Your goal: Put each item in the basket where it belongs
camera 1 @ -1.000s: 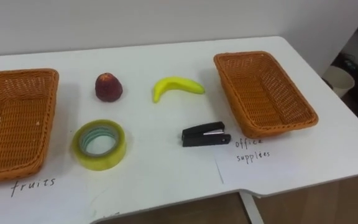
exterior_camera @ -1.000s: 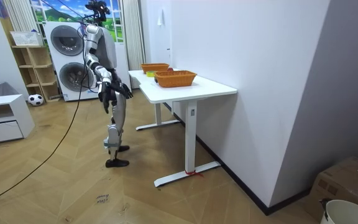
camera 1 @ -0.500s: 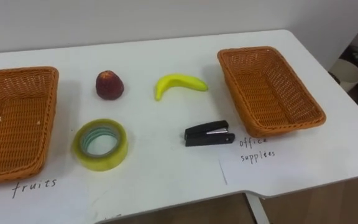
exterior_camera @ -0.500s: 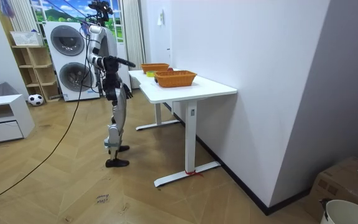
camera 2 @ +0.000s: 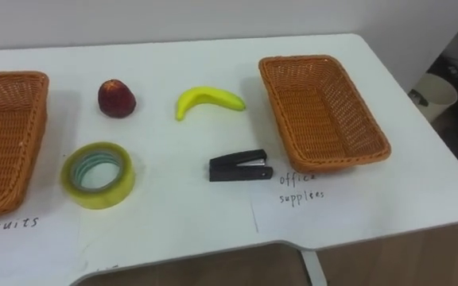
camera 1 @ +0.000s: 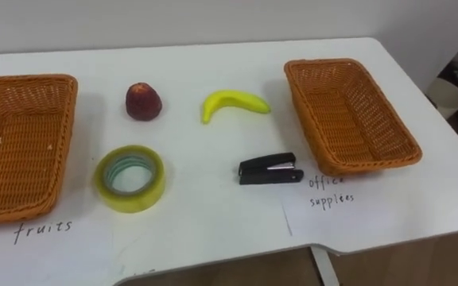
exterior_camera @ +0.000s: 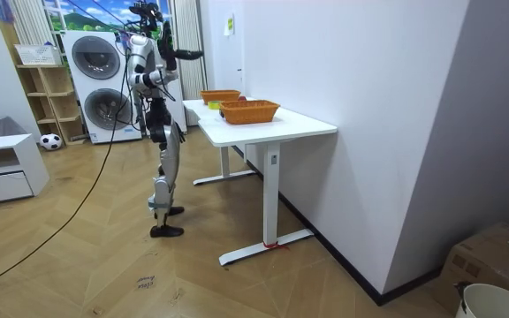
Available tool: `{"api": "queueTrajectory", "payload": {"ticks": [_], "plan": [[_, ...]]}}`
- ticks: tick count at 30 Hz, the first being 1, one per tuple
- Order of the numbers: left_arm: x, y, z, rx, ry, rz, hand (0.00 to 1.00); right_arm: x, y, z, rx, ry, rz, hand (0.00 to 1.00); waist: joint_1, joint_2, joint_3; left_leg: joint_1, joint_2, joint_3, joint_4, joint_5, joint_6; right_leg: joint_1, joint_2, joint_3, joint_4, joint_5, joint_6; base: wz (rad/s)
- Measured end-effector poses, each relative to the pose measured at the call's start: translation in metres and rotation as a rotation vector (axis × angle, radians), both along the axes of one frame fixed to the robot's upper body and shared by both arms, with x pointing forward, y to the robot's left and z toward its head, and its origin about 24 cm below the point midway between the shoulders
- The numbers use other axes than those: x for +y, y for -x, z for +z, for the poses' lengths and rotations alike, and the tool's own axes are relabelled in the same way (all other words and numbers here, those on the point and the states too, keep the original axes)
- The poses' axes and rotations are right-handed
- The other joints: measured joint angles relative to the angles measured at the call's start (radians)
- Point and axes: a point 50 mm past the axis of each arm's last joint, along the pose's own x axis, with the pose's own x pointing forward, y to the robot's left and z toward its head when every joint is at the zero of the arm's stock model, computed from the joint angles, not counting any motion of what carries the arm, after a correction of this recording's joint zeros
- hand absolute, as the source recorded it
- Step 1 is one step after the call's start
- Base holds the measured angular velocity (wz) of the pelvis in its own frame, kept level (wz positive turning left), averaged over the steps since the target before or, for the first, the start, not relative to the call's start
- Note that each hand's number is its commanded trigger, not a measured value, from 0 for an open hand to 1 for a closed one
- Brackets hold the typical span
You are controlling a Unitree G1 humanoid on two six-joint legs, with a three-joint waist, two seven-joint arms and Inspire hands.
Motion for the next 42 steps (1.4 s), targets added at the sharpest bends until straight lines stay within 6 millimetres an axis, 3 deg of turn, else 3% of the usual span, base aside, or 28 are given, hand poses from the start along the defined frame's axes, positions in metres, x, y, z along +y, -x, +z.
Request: {"api": "queueTrajectory", "payload": {"ticks": [6,11,14,22,26,36,42], "plan": [[0.000,0.005,-0.001,0.035,-0.002,-0.033,0.00,0.016,-0.013,0.039,-0.053,0.236,0.031,0.00,0.015,-0.012,-0.0007,0.002,0.001,-0.002,0.000,0.000,0.000,0.004,-0.002,-0.034,-0.002,0.000,0.000,0.01],[0.000,0.005,-0.001,0.063,-0.008,-0.082,0.00,0.031,-0.027,0.051,-0.077,0.277,0.145,0.00,0.029,-0.022,-0.0053,0.009,0.000,-0.005,0.002,0.000,0.000,0.007,-0.004,-0.036,-0.002,0.000,0.000,0.01],[0.000,0.003,-0.001,0.066,-0.011,-0.101,0.00,0.039,-0.038,0.058,-0.086,0.299,0.223,0.00,0.038,-0.018,-0.0026,0.012,0.001,-0.005,0.002,0.000,0.000,0.010,-0.005,-0.036,-0.002,0.000,0.000,0.00],[-0.001,-0.003,-0.002,0.065,0.002,-0.145,0.00,0.050,-0.048,0.069,-0.050,0.380,0.345,0.00,0.055,-0.016,0.0018,0.016,0.001,-0.026,0.002,0.000,0.000,0.028,-0.005,-0.056,-0.002,0.000,0.000,0.07],[-0.001,-0.003,-0.002,0.069,0.014,-0.151,0.00,0.060,-0.056,0.076,0.004,0.448,0.442,0.00,0.065,-0.021,-0.0002,0.017,0.001,-0.035,0.002,0.000,0.000,0.033,-0.007,-0.080,-0.003,0.000,0.000,0.07],[-0.001,-0.011,-0.002,0.085,-0.008,-0.247,0.00,0.082,-0.074,0.079,0.115,0.545,0.631,0.00,0.086,-0.029,0.0063,0.017,0.001,-0.055,0.015,0.000,0.000,0.045,-0.007,-0.069,-0.005,0.000,0.000,0.07],[-0.003,-0.013,-0.002,0.083,-0.006,-0.257,0.00,0.097,-0.084,0.071,0.198,0.574,0.762,0.00,0.103,-0.022,0.0102,0.016,0.001,-0.057,0.015,0.000,0.000,0.050,-0.004,-0.055,-0.006,0.000,0.000,0.00]]}}
